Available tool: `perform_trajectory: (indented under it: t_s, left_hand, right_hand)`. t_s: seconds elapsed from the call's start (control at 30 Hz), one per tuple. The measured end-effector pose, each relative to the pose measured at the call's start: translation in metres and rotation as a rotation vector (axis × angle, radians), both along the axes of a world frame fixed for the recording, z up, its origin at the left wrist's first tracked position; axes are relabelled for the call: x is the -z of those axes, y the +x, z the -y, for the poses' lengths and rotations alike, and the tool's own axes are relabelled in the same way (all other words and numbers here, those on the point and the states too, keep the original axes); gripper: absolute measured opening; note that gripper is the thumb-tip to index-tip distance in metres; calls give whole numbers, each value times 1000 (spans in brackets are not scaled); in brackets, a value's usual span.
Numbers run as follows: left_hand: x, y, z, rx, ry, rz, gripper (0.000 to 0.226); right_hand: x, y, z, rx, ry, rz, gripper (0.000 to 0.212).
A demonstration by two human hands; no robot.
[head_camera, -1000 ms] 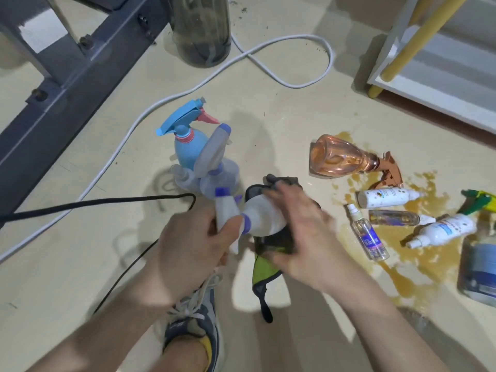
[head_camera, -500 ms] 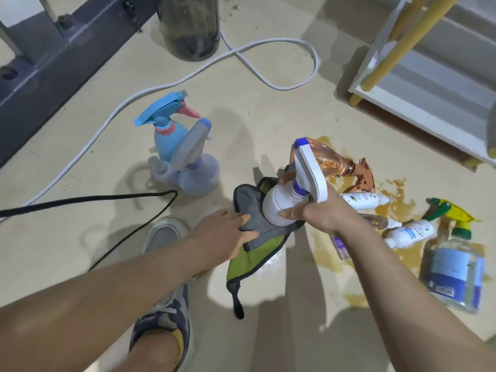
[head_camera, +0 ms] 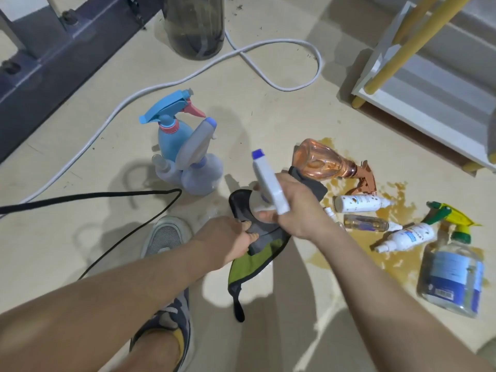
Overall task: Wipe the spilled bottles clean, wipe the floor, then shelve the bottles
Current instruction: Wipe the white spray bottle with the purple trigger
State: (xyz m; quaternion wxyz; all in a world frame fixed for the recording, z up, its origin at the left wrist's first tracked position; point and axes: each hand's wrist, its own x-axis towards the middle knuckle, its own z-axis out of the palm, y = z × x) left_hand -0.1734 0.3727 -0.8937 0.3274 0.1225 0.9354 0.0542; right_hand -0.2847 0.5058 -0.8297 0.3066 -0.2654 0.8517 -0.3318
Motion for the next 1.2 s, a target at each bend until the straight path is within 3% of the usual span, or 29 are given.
perform_trajectory:
  t_s: [0.1,0.23,0.3,0.43,0.53,0.67,0.77,0.83,0.9,0.93,1.0,1.03,1.2]
  left_hand:
    - [3,-2,4,30,1,2,48]
    - [13,-4,3,1,6,53,47]
    - [18,0,1,10,-8,57,47]
    - [22,21,0,16,52,-43,33]
    - [15,26,8,-44,25,-78,19]
    - [16,18,21,-202,-7,-77,22]
    - [10,11,23,-303,62,-132,13]
    - [0,11,17,-479,243,-155,17]
    - [-10,17,7,-431,267,-74,48]
    - [-9,21,2,-313,180,-42,58]
    - [-6,25,-3,-186,58,-21,51]
    - [-6,24,-3,-225,65,-13,43]
    - [-35,13,2,-764,618,-52,39]
  right_hand:
    - [-24,-25,-26,-56,73,229,49]
    - [-35,-24,-54,-24,65,311,44]
    - [-35,-17,-58,20,91,282,43]
    - [-18,6,-34,347,-48,35,36]
    - [-12,18,-29,157,109,-90,43]
    - [-19,22,-54,95,265,101,46]
    - [-24,17,-67,140,272,465,38]
    - [-20,17,-70,282,156,671,37]
    - [-8,26,-67,520,17,724,34]
    - [0,32,-64,644,-25,703,30]
    - [12,41,-53,821,-91,692,23]
    - [17,43,-49,880,-122,709,21]
    - [24,34,-47,1024,-163,718,18]
